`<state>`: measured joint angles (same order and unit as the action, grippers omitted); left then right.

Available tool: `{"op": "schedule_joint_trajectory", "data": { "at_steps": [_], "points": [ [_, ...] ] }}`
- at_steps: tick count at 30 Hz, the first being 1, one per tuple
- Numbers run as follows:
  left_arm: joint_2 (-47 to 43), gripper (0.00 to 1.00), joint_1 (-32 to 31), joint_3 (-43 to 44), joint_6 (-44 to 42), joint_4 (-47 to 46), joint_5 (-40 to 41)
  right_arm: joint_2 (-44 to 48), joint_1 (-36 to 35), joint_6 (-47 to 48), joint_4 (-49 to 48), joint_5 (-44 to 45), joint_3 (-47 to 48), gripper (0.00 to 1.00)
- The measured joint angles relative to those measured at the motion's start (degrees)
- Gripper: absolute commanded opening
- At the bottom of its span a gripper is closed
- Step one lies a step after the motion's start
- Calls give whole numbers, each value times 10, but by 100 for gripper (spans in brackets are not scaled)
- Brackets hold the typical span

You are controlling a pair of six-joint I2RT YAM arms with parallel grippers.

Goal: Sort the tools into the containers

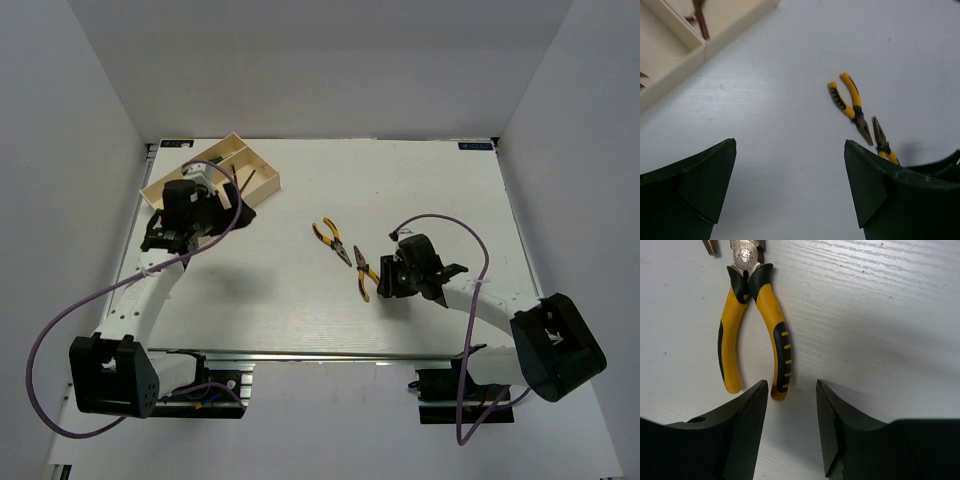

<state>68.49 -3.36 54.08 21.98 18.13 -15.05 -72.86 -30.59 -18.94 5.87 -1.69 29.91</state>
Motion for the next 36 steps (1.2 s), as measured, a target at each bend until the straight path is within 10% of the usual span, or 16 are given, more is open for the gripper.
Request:
{"op": "schedule_joint_trajectory", "data": {
  "at_steps": [9,14,36],
  "points": [
    [-5,98,-85,-75,-2,44,17,-42,-11,0,-13,7,24,40],
    [10,98,-88,-75,-2,43,-5,-64,-19,-2,-18,22,37,0],
    [18,94,-142,-71,119,-68,-115,25,-40,-17,12,-8,46,0]
  ]
}}
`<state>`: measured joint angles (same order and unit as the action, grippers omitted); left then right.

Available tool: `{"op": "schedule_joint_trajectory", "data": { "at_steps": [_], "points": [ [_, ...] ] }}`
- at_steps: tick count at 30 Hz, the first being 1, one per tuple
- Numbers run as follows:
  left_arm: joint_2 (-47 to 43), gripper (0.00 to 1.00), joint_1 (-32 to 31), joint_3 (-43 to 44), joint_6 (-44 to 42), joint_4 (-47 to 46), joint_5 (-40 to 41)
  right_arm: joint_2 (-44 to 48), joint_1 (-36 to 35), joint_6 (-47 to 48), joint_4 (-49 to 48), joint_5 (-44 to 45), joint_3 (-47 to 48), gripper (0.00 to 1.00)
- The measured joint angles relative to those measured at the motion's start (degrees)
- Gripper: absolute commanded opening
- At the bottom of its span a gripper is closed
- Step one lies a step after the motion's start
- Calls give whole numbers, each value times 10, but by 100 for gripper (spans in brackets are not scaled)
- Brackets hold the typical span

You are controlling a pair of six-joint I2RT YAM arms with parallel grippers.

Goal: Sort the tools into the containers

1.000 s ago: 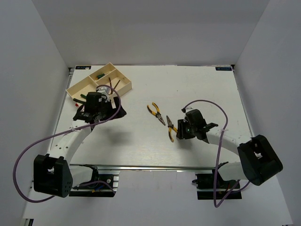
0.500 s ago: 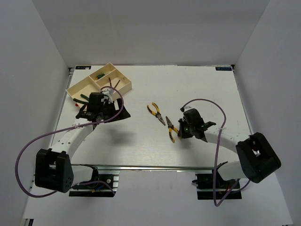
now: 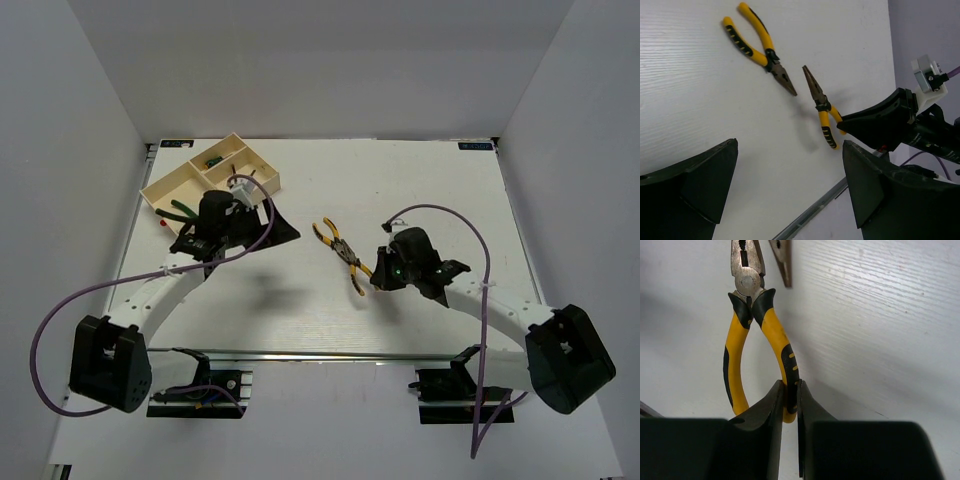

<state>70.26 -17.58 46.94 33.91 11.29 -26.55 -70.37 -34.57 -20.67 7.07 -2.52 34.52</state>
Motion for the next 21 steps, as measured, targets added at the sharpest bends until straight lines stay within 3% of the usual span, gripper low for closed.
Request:
{"op": "schedule_joint_trajectory", "data": {
  "at_steps": [11,21],
  "points": [
    [92,92,-122,31,58,-66,30,56,-29,-15,-15,-22,25,0],
    [131,92,-185,70,87,-93,67,63,-47,-21,-16,-24,25,0]
  ]
}}
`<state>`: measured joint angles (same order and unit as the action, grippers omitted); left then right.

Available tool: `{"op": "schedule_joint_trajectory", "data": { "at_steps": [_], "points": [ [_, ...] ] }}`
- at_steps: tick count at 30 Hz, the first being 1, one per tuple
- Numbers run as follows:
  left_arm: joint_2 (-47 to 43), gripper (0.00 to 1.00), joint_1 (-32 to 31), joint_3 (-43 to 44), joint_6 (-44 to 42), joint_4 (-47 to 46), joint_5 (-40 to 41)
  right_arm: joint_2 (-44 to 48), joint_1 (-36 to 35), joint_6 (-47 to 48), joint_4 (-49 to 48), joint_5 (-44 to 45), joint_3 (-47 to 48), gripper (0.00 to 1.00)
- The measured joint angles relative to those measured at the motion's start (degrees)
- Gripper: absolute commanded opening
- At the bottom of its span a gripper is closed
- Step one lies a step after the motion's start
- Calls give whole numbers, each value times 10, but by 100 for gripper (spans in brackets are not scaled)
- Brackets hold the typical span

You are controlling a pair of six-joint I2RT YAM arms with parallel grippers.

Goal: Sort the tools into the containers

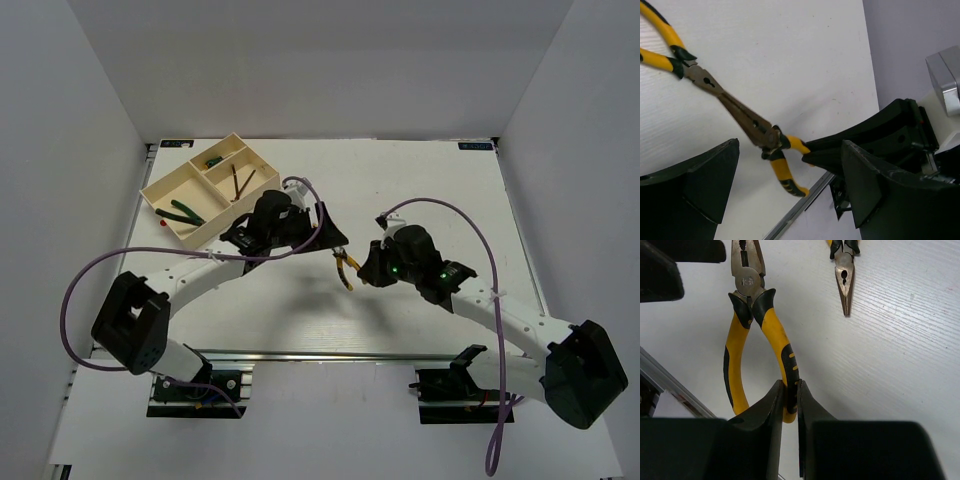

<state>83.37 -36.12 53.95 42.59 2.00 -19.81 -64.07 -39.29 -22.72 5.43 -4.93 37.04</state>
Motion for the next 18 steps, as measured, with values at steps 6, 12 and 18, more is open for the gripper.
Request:
{"op": "schedule_joint_trajectory", "data": {
  "at_steps": [6,12,18],
  "points": [
    [25,91,-26,11,17,-13,22,7,-6,-9,-12,1,0,0],
    [34,88,-47,10,41,-16,47,17,-10,-14,-26,3,0,0],
    [36,64,-56,11,61,-42,55,23,-10,-16,-30,5,0,0]
  ]
}}
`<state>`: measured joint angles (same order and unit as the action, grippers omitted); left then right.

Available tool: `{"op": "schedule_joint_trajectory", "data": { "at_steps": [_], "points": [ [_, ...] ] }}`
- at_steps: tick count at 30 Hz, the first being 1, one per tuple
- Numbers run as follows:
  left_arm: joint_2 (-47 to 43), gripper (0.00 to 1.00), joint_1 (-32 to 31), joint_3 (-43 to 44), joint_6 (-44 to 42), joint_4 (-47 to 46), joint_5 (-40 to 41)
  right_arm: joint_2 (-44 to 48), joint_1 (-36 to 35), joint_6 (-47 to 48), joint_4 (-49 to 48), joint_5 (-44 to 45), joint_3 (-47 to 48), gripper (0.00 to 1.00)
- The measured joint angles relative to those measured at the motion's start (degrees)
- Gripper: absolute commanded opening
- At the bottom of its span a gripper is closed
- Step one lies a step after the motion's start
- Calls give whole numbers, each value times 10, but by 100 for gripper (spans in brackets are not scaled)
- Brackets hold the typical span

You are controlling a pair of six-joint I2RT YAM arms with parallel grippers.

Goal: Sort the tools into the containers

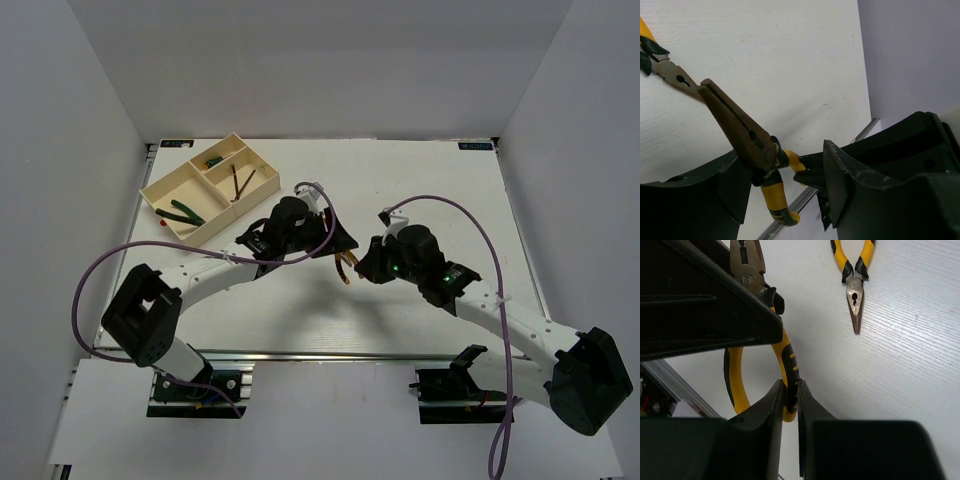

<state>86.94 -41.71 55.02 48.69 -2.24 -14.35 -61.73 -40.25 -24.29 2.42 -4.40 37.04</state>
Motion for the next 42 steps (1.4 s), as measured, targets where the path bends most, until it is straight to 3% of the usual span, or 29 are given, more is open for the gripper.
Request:
{"op": "schedule_joint_trajectory", "data": {
  "at_steps": [4,7,9,10,13,16,23,28,42],
  "points": [
    [12,22,-2,0,9,-10,2,5,0,-4,-2,6,-1,0],
    [19,0,-6,-1,22,-36,-12,6,0,-8,2,10,-4,0],
    [19,0,-6,-4,27,-43,-13,9,0,-8,3,13,-4,1],
    [19,0,-6,-7,29,-48,-14,10,0,-8,3,13,-5,19],
    [19,0,-6,-12,31,-55,-15,12,0,-11,2,16,-5,52],
    [19,0,-3,-13,28,-45,-16,27,0,-10,-8,23,-5,66],
    [-3,0,15,0,-22,41,40,76,0,-3,-12,63,-21,73],
    [-29,0,63,32,-61,96,77,95,0,4,2,84,-40,74],
    [-19,0,326,122,-161,197,105,126,0,20,24,129,-70,77]
  ]
}}
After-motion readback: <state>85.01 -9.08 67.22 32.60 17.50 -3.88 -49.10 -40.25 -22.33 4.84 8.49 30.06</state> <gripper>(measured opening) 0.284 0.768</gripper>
